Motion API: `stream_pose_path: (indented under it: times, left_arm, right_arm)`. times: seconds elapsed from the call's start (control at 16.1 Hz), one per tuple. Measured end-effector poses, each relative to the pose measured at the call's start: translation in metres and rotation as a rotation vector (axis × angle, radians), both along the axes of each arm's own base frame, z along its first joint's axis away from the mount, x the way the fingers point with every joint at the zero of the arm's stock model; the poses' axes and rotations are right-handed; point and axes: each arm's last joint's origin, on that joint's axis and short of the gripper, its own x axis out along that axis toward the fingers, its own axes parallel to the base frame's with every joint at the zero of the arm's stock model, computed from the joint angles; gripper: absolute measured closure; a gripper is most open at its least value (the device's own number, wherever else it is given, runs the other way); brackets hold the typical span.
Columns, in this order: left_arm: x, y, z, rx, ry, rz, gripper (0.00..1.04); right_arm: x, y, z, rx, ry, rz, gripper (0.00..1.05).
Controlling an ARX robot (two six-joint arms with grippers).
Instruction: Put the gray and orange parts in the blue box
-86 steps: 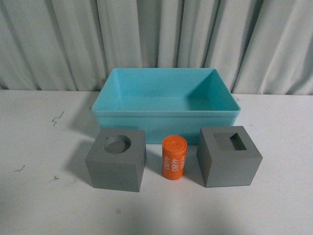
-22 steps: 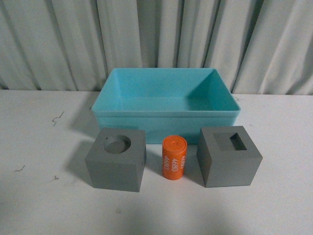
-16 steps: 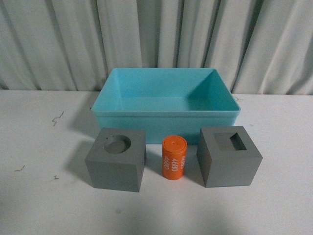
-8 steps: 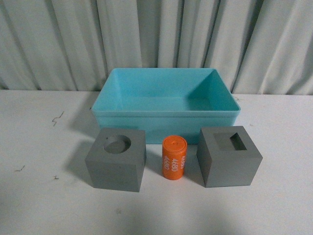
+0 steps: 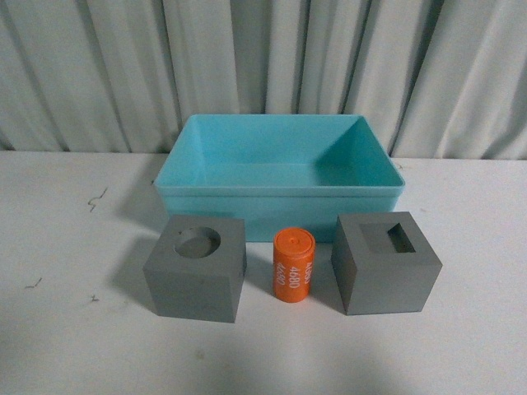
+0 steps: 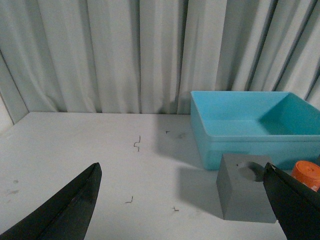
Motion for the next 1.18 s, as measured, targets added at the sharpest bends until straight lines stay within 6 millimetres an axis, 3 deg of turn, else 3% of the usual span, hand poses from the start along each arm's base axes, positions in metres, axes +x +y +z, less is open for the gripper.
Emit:
stream_pose_path:
  times: [0.44, 0.56, 0.62, 0.68, 1.0, 1.18]
  left_arm:
    - [0.000, 0.000, 0.000, 0.000, 0.000, 0.000, 0.07]
    - [0.000, 0.000, 0.000, 0.000, 0.000, -0.002, 0.07]
    - [0.000, 0.000, 0.000, 0.000, 0.000, 0.002, 0.07]
    - [0.000, 0.000, 0.000, 0.000, 0.002, 0.002, 0.07]
    - [0.000, 0.000, 0.000, 0.000, 0.000, -0.001, 0.07]
    - [0.000, 0.000, 0.000, 0.000, 0.000, -0.001, 0.07]
  right_arm:
    - [0.000, 0.000, 0.000, 0.000, 0.001, -0.001, 0.06]
    - [0.008, 0.003, -0.001, 0.091, 0.379, -0.292, 0.06]
    - [0.015, -0.008, 0.000, 0.132, 0.381, -0.474, 0.06]
    - [0.023, -0.018, 0.005, 0.175, 0.360, -0.513, 0.06]
    - [0.040, -0.032, 0.017, 0.189, 0.346, -0.469, 0.06]
    - [0.064, -0.047, 0.022, 0.186, 0.415, -0.353, 0.06]
